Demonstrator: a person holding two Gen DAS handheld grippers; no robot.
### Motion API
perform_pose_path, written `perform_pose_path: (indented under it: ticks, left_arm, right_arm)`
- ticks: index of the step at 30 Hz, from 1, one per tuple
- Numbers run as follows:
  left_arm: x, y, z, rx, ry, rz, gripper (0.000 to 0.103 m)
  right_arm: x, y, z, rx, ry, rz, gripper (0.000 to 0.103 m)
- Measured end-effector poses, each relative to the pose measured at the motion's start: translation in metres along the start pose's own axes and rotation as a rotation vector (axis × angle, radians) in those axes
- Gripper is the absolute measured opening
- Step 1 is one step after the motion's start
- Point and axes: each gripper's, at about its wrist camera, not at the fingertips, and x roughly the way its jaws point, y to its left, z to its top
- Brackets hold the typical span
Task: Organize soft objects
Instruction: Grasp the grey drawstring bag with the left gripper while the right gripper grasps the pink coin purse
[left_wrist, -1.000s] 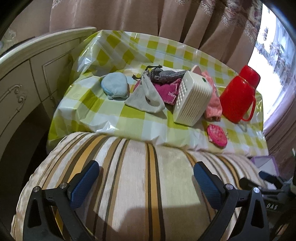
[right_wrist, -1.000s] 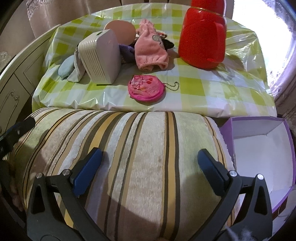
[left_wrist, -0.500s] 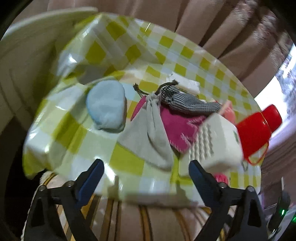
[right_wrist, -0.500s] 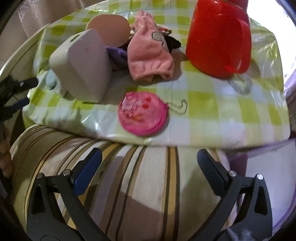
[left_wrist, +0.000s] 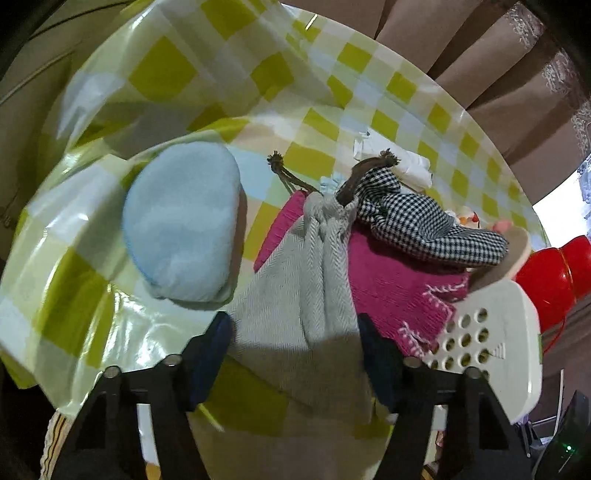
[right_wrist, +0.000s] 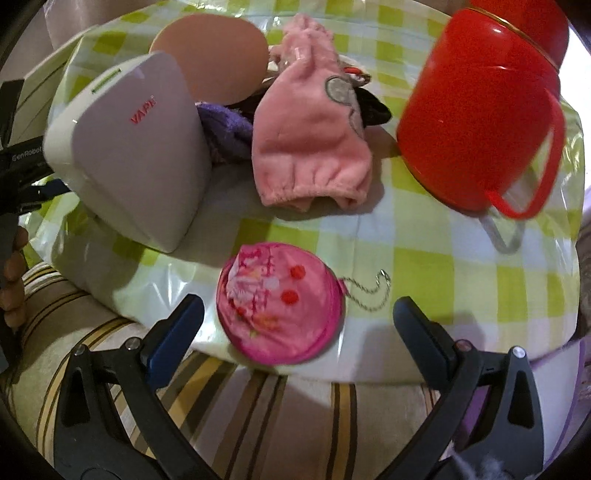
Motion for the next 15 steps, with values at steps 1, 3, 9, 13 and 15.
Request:
perform_pose_path:
  ticks: [1, 3, 9, 13, 15]
  left_arm:
    - [0.002, -0.001, 0.001, 0.005, 0.001, -0.001, 0.059]
    - [0.006, -0.001, 0.001, 0.017, -0.002, -0.002, 0.046]
    - [-0.001, 0.004, -0.008, 0.003, -0.026, -0.032, 0.016]
    - [-0.016, 0.008, -0.019, -0.02, -0.067, -0.057, 0.013]
    - [-0.023, 0.009, -0.024, -0.026, -0.082, -0.073, 0.012]
  right_arm:
    - [0.003, 0.001, 0.001, -0.005, 0.005, -0.008, 0.098]
    - [0.013, 0.002, 0.005, -0.013, 0.031, -0.011, 0.089]
    - [0.021, 0.002, 0.005, -0.01, 0.039, 0.003, 0.075]
    - [0.015, 0.011, -0.009, -0.026, 0.018, 0.003, 0.075]
    - [0.011, 0.008, -0.011, -0.019, 0.001, 0.016, 0.075]
